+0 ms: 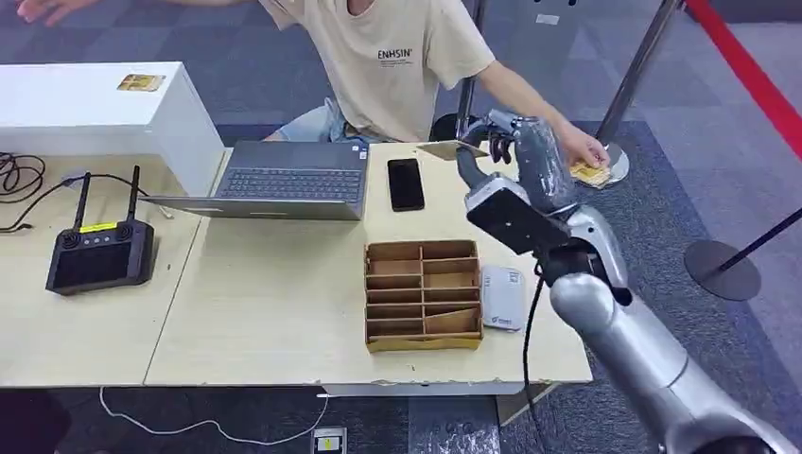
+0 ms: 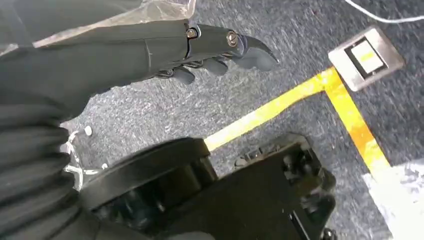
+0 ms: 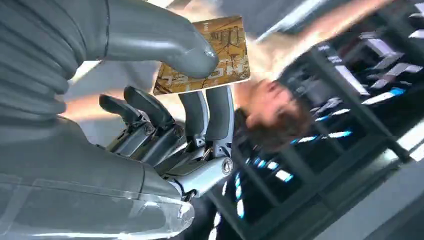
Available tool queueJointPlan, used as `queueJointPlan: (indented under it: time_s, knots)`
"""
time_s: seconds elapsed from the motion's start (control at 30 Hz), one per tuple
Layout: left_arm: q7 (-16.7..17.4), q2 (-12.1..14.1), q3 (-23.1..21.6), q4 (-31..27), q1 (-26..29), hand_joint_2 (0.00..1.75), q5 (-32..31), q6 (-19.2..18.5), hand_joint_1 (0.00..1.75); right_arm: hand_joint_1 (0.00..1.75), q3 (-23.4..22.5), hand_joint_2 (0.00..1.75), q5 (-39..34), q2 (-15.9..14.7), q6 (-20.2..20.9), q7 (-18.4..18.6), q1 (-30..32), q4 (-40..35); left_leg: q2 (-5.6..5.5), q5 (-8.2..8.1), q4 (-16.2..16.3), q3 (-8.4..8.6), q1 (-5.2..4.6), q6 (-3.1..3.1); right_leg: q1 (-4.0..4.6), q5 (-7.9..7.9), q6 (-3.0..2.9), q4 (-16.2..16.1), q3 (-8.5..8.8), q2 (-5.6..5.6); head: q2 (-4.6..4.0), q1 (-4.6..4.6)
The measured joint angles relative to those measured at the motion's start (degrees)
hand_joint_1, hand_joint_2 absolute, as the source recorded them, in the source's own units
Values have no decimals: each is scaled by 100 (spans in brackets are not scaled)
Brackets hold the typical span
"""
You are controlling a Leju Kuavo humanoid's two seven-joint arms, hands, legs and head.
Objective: Pass the card to the sensor for recognition and then transmit it.
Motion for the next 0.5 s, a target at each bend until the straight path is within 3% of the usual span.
queueJointPlan:
  time_s: [0.03,0.07,0.23,0.4,0.5]
  knots:
    - [-113,0,-4,0,1,0,4,-13,0,175,43,175,423,-2,99,111,-155,182,2,0,0,-2,-1,0,0,0,0,1,-1,0,0,2]
    - [-235,-4,-7,0,-4,175,4,-15,0,175,83,175,843,-11,259,235,-311,338,0,0,0,-2,-1,0,0,0,0,1,-2,0,0,0]
    - [-472,-33,-7,0,-13,175,30,-105,0,175,526,175,2658,-70,1151,461,-1089,1009,-3,0,1,-4,0,0,0,0,0,1,-5,-1,0,2]
    - [-629,-37,-7,0,-9,175,201,-295,0,175,1149,175,3871,-98,1783,317,-1539,1654,-7,0,1,-10,0,0,0,-1,0,1,-12,-4,0,4]
    - [-660,-55,-7,0,-8,175,197,-301,0,175,1469,175,4281,-107,1938,225,-1684,2002,-5,0,1,-13,0,0,0,-1,0,1,-16,-4,0,2]
